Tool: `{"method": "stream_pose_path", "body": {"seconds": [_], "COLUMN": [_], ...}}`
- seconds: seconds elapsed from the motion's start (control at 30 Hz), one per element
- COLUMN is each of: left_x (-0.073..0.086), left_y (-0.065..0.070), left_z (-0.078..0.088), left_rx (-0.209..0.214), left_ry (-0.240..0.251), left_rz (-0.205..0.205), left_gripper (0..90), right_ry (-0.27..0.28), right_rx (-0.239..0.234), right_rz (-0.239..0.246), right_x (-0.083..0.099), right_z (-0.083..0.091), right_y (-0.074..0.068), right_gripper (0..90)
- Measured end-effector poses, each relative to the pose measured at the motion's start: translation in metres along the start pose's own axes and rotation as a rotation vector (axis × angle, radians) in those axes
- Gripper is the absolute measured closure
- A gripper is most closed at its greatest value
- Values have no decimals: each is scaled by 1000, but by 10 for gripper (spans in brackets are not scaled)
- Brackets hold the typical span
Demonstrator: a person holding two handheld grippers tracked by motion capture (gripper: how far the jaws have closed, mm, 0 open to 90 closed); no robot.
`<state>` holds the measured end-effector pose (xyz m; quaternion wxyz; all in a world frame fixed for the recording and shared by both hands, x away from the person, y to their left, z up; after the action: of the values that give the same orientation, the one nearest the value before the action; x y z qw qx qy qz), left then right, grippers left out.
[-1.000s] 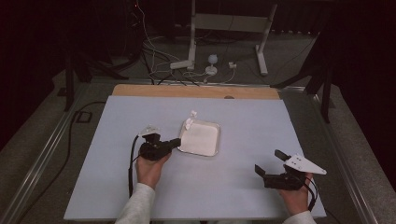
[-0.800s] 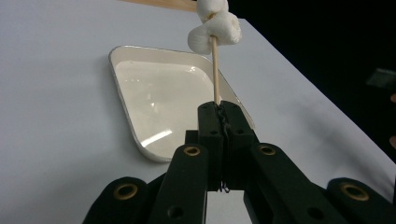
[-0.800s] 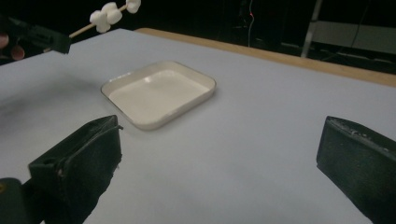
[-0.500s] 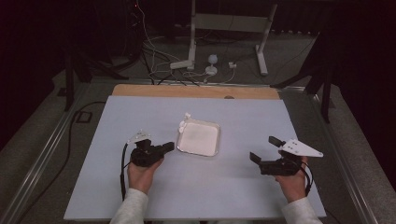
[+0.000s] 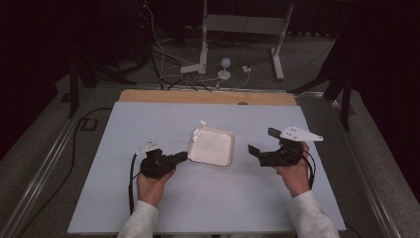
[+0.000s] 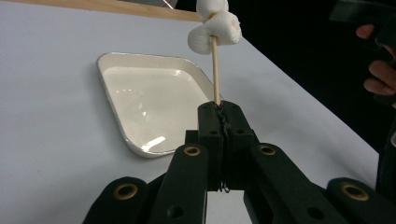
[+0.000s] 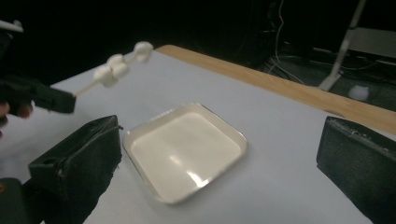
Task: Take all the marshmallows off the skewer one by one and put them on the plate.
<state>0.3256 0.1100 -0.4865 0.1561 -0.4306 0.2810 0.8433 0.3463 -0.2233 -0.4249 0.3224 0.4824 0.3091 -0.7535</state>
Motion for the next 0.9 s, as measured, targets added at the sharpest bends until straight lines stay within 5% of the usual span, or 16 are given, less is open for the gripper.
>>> {"method": "stream_pose_path", "body": {"seconds": [0.63, 0.9], "left_x": [0, 1], "left_y": [17, 27], "left_z": [-4, -7], "left_rx": [55, 87], "left_ry": [16, 26], "left_rz": [-68, -99], "left_gripper": [899, 899], "right_ry": [8, 4], "right_rx": [-137, -247], "right_rz": [-88, -254], "right_x": [-25, -30], "right_z": [-57, -81], "right_y": [-11, -17], "right_gripper": [32, 387]}}
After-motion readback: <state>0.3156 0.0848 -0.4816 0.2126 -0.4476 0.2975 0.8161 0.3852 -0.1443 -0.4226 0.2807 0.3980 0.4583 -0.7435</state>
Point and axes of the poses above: each handheld gripper's, and its own axes: z roughly backward along the jaws, x roughly out of its underside, y roughly to its right, the point moved 4 cm from there along -z, roughly forward along the jaws, and after that the axes turned 11 degrees about -x, right-handed, at the moved point
